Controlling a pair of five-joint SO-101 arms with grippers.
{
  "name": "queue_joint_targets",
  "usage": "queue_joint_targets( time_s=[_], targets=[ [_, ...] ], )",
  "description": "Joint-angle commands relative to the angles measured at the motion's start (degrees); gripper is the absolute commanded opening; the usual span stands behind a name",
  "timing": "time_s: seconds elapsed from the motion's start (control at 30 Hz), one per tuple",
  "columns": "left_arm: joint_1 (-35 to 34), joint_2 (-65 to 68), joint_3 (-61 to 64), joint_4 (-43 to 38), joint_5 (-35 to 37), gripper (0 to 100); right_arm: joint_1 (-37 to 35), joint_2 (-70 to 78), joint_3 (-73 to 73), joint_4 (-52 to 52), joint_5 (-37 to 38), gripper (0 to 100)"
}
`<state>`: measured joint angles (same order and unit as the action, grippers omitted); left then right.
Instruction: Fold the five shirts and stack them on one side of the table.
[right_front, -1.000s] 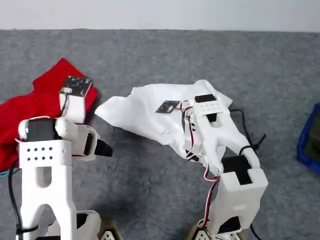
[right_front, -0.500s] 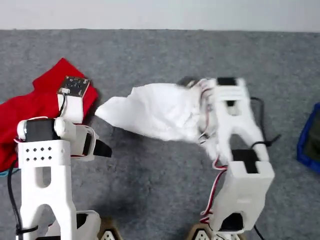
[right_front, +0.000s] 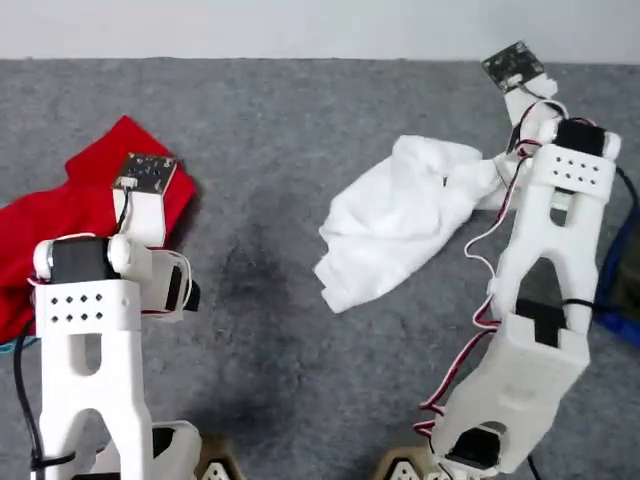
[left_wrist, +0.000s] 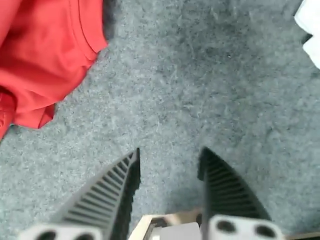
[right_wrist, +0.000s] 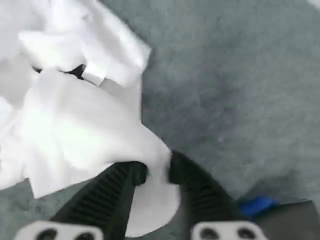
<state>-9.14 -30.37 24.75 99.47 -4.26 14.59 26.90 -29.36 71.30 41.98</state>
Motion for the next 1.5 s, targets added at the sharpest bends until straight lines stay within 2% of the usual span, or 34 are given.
queue_joint_targets(
  time_s=[0.0, 0.2, 0.3, 0.47, 0.6, 0.73, 0.83, 1.07, 1.23, 1.47],
  targets=[
    [0.09, -1.67, -0.13, 1.14, 0.97, 16, 0.66, -0.13, -2.99, 3.91, -0.44, 19.1],
    [2.90, -1.14, -1.89, -1.05, 1.14, 16, 4.09, -1.54, -5.54, 6.64, -1.93, 19.4],
    [8.35, -1.05, -2.68, -6.86, 7.21, 18, 6.37, -3.12, -7.12, 8.84, -7.56, 20.5],
    [21.80, -0.79, -2.77, -17.85, 19.43, 32, 6.20, -5.32, -7.12, 20.79, -14.51, 24.3],
    [30.59, 6.07, -3.12, -25.41, 20.04, 31, 4.79, -5.32, -6.77, 29.67, -16.44, 24.3],
    [31.65, 17.58, -5.76, -33.32, 19.96, 29, 4.79, -4.97, -5.36, 31.78, -16.44, 24.3],
    [33.41, 26.29, -13.93, -32.44, 16.70, 29, 5.32, -6.20, -2.11, 31.69, -16.35, 24.3],
    [39.30, 46.77, -31.69, -26.81, 1.05, 29, 5.32, -7.25, 5.19, 31.69, -16.44, 24.3],
    [39.30, 59.43, -45.41, -26.46, -3.78, 29, 5.32, -7.43, 7.82, 31.69, -16.44, 24.2],
    [39.82, 72.35, -61.93, -26.37, -9.67, 16, 5.32, -7.43, 8.70, 31.69, -16.35, 24.2]
  ],
)
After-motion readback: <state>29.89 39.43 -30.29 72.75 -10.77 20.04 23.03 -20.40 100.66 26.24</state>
